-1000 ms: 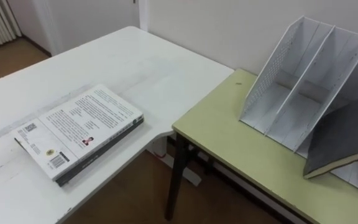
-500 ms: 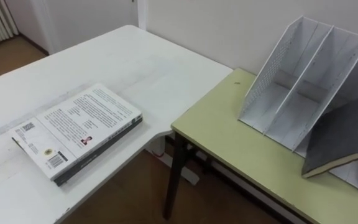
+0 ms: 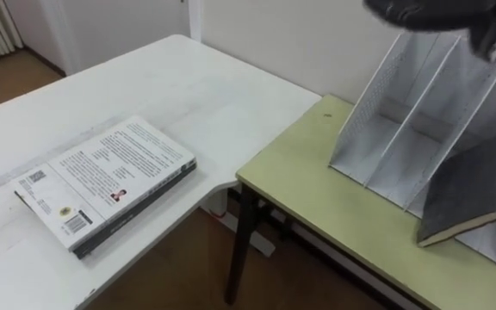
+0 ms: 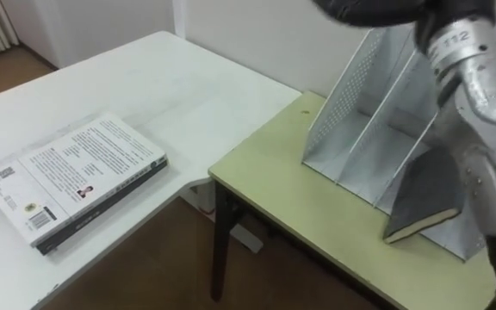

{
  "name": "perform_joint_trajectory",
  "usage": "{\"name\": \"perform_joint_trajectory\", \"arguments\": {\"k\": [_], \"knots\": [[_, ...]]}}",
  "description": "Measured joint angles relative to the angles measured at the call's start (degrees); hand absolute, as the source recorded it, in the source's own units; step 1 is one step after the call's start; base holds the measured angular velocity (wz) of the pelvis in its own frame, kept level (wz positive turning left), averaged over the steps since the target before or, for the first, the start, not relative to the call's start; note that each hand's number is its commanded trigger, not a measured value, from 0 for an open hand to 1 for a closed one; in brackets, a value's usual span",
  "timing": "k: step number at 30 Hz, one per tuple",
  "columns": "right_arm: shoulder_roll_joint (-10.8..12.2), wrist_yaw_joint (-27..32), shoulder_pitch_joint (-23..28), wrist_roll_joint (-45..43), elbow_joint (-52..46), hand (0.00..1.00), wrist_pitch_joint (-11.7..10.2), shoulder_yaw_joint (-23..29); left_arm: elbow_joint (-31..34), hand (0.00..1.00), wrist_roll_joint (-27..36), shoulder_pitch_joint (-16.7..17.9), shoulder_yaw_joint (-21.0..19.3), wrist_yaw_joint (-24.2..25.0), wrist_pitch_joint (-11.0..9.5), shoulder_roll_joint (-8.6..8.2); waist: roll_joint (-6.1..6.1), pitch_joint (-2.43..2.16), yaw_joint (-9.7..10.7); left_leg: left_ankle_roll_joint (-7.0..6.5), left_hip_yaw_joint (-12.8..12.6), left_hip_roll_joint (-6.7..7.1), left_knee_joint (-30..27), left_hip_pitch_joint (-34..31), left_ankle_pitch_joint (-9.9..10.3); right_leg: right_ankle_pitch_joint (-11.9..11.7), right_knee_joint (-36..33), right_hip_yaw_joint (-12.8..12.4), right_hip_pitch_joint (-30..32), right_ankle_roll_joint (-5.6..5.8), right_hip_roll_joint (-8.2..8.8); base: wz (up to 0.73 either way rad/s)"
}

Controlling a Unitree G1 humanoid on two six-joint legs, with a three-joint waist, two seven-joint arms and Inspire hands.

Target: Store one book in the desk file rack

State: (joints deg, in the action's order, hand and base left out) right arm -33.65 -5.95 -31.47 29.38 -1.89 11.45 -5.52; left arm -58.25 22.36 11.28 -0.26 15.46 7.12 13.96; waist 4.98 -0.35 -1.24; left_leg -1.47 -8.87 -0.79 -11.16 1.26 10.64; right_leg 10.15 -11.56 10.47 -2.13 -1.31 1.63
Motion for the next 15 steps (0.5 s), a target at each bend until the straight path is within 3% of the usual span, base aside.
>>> {"name": "perform_joint_trajectory", "arguments": {"k": [4,8,12,15], "knots": [[0.0,-12.1,7.8,-3.5,-0.1,0.0,0.8,-5.8,-1.7,0.0,0.7,-2.6,3.6,1.2,0.1,1.9,0.48,0.55,-0.9,0.01,0.5,-0.1,-0.2,-0.7,0.0,-0.1,-0.1,0.6,0.0,-0.11,0.02,0.05],[0.0,-22.6,16.6,-13.8,2.0,0.0,1.2,-11.6,-2.5,0.0,0.7,-4.9,5.8,1.7,0.1,2.25,0.69,0.56,-4.0,0.03,-0.2,-0.19,-0.2,-0.2,0.0,-0.2,0.0,0.4,0.2,-0.17,-0.09,-0.07],[0.8,-29.5,22.7,-22.1,5.5,0.0,1.3,-15.2,-4.0,0.0,2.3,-6.5,7.5,2.2,0.0,2.31,0.2,1.06,-5.6,0.03,-0.3,-0.2,-0.1,-0.2,0.0,-0.2,0.0,0.3,0.2,-0.16,-0.1,-0.03],[2.0,-31.8,25.5,-25.8,7.7,0.0,1.5,-15.3,-4.0,0.0,4.3,-6.4,8.5,2.8,-0.1,2.27,-0.02,1.05,-5.7,0.03,-0.2,-0.18,0.1,-0.8,0.0,-0.2,0.0,0.3,0.6,-0.16,-0.05,0.01]]}}
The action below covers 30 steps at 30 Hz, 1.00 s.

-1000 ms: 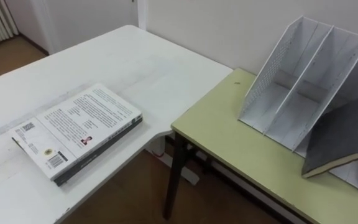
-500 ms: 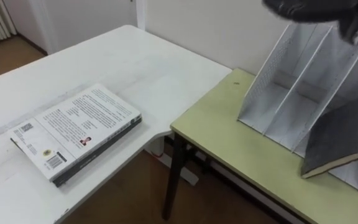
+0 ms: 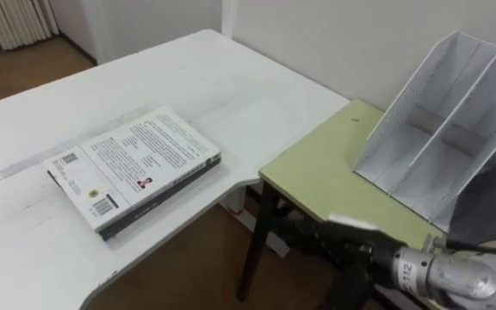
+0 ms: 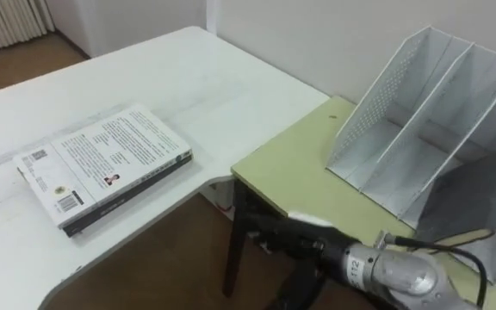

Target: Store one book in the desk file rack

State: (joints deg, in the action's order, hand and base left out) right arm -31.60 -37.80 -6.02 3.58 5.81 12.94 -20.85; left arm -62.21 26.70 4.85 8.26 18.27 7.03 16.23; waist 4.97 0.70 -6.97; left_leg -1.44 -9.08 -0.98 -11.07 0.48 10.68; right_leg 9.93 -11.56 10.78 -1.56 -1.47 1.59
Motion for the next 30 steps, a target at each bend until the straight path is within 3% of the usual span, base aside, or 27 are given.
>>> {"name": "perform_joint_trajectory", "arguments": {"k": [4,7,9,10,14,20,30], "knots": [[2.8,-1.2,3.4,-4.9,9.1,0.0,-0.5,0.0,0.0,0.0,0.6,0.0,0.5,0.1,-0.1,-0.31,-0.15,-0.18,-0.2,0.0,0.0,0.0,-0.2,0.1,0.0,0.0,0.0,0.3,0.1,-0.01,0.03,0.01],[5.2,-0.5,6.5,-11.1,19.2,0.0,-1.2,0.1,-0.3,0.0,0.7,0.3,0.7,0.1,-0.5,-0.56,-0.92,-0.23,-0.8,-0.02,0.1,0.09,-0.2,0.0,0.0,0.0,0.0,0.3,-0.1,0.0,0.12,0.0],[7.7,1.7,9.0,-15.1,25.8,0.0,-1.5,1.7,-0.3,0.0,0.6,0.8,0.1,-0.7,-1.0,-1.55,-1.63,-0.64,-1.1,-0.11,0.2,0.2,-0.1,0.2,0.1,0.0,0.1,0.3,-0.4,0.06,0.19,0.0],[9.0,3.6,10.4,-16.3,29.6,0.0,-1.8,2.7,-0.3,0.0,0.3,1.3,-0.4,-1.0,-1.3,-2.15,-2.12,-0.96,-1.1,-0.18,0.1,0.24,0.1,0.3,0.1,0.0,0.1,0.4,-0.4,0.1,0.21,-0.03],[12.8,11.0,11.0,-14.5,44.4,0.0,-5.3,11.6,-0.5,0.0,-2.1,2.2,-2.6,-1.5,-1.8,-2.82,-3.15,-1.2,0.4,-0.18,0.9,0.55,-0.6,0.1,0.1,-0.1,1.2,1.3,-1.6,0.2,0.2,0.11],[17.1,20.1,10.5,-9.9,57.7,0.0,-9.8,18.6,-3.3,0.0,-2.2,3.1,-7.0,-2.8,-3.3,-4.78,-3.35,-0.97,1.1,-0.13,1.9,0.54,-0.6,1.2,0.1,0.0,3.0,1.7,-3.3,0.38,0.01,0.1],[20.5,33.7,11.7,-2.7,63.5,0.0,-11.8,22.3,-4.2,0.0,-6.8,4.0,-12.7,-4.5,-3.8,-7.47,-5.18,-0.68,3.6,-0.18,2.2,0.91,0.0,1.4,0.2,0.2,3.0,2.2,-3.3,0.58,0.21,0.02]]}}
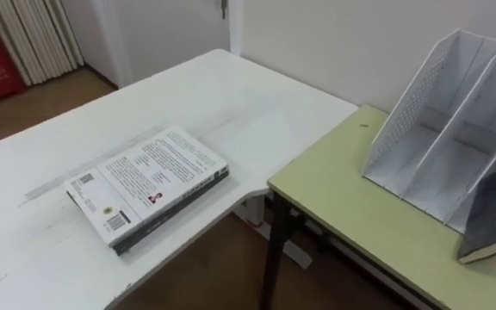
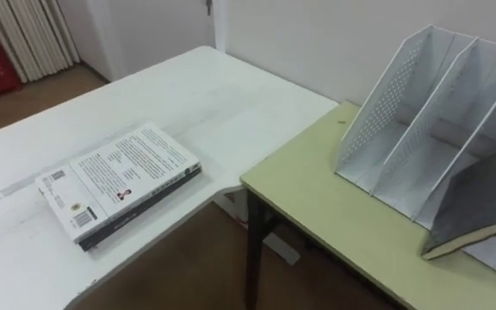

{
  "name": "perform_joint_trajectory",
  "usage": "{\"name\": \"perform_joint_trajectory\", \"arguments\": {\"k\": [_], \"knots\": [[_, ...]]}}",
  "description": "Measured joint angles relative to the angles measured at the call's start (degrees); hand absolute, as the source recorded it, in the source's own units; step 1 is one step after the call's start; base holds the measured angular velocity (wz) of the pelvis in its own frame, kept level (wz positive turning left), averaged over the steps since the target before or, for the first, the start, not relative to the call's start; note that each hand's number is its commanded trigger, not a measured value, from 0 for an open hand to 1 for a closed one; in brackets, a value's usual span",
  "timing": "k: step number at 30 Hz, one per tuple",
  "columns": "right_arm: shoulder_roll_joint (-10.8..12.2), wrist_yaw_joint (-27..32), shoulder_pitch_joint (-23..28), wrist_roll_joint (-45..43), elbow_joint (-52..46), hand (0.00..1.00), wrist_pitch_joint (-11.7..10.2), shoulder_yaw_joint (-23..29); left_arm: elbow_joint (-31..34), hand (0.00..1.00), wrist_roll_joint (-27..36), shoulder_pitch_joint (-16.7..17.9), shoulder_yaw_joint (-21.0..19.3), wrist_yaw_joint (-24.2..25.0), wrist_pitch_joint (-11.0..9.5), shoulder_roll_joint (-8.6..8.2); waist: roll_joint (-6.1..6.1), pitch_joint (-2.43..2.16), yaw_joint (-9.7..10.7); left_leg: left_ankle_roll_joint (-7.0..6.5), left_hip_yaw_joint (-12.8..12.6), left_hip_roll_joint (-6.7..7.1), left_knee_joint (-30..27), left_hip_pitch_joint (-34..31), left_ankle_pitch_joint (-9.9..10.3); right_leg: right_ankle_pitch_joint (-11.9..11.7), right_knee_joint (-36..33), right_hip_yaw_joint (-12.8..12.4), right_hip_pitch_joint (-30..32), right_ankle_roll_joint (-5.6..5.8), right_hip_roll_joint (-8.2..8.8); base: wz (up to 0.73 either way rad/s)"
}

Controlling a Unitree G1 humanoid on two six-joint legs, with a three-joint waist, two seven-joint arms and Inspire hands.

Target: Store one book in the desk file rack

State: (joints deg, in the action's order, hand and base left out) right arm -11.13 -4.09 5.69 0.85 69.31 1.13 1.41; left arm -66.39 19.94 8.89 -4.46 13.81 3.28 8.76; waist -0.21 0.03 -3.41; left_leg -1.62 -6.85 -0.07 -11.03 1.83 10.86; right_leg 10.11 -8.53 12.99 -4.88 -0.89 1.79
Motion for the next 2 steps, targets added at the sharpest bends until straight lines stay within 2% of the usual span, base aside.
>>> {"name": "perform_joint_trajectory", "arguments": {"k": [2], "knots": [[0.4,1.2,0.3,1.2,0.6,0.0,-0.5,0.6,0.0,0.0,-1.2,0.2,-1.3,-1.0,-0.2,-0.62,-0.12,0.01,0.3,0.02,-0.1,0.41,0.4,0.5,0.0,0.2,0.0,-0.1,0.0,0.05,-0.01,0.0]]}}
